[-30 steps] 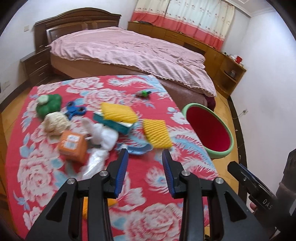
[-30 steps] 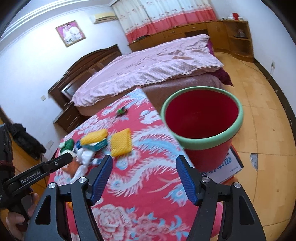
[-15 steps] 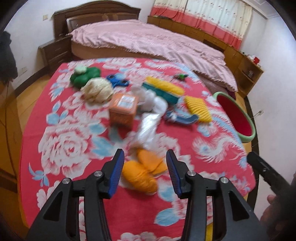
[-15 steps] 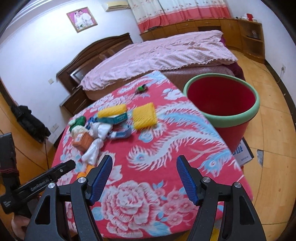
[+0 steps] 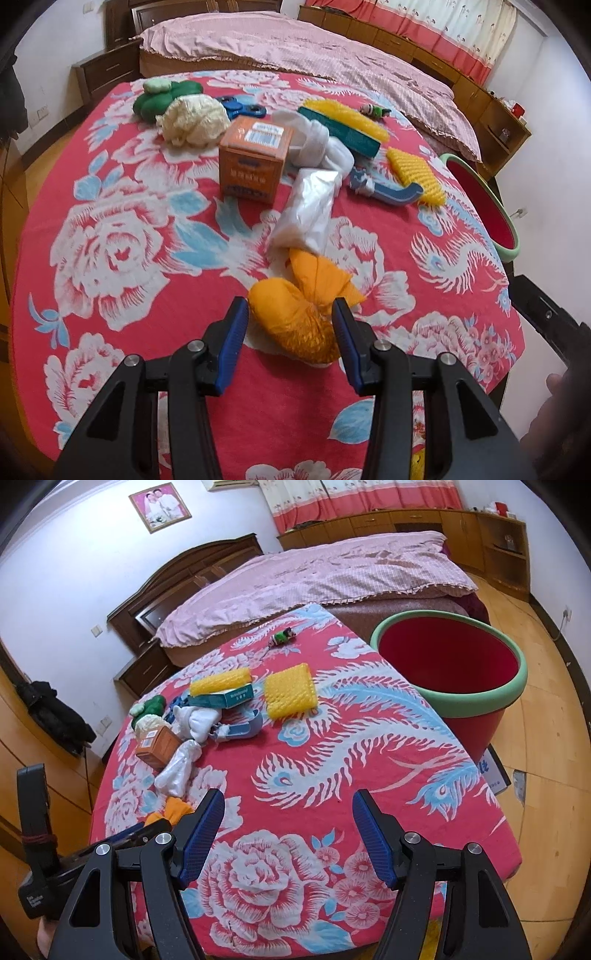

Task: Collect trash
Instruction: 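Grasp the orange knotted cloth with the left tool, then grasp the white plastic bag with the right tool while the left tool holds the cloth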

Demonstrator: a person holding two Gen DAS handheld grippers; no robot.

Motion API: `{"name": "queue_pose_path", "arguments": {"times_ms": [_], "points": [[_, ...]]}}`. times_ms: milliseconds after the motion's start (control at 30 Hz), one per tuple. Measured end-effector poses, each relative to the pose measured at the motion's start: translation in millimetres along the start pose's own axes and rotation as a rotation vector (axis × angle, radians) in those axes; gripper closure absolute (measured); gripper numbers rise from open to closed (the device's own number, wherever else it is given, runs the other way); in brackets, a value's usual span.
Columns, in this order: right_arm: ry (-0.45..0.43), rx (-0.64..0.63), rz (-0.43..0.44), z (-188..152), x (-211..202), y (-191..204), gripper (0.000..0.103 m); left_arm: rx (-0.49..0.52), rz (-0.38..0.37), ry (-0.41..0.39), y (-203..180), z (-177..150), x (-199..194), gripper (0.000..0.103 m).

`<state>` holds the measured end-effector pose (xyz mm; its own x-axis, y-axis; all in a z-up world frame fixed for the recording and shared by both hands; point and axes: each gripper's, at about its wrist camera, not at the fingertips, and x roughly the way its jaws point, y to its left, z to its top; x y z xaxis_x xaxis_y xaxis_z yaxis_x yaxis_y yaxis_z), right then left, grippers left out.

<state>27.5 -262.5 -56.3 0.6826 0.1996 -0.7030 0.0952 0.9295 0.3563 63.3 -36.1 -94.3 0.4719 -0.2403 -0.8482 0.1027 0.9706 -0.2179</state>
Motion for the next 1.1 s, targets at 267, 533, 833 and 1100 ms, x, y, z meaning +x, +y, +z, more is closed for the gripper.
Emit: {"name": "queue_pose_path", "arguments": {"times_ms": [267,533,833,1100], "points": [[0.013,-0.006,-0.016,-3.5,3.8,5.4,0.030,0.017,-0.051,-0.012,-1.5,-3.9,1.9,0.073],[0.020,-0.010,-0.012,-2.1,9.6,12.8,0.030,0.015,-0.121,-0.044,1.6,-5.0,-6.7,0.083],[0.041,-0.050,0.037,5.9,20.2,40.0,0.030,-0.060,-0.055,-0.168,36.6,12.0,-39.4,0.083],[0.106,-0.101,0.079,12.9,53.7,75.7,0.030,-0.095,0.023,-0.246,65.2,30.0,-51.8,0.083]]}}
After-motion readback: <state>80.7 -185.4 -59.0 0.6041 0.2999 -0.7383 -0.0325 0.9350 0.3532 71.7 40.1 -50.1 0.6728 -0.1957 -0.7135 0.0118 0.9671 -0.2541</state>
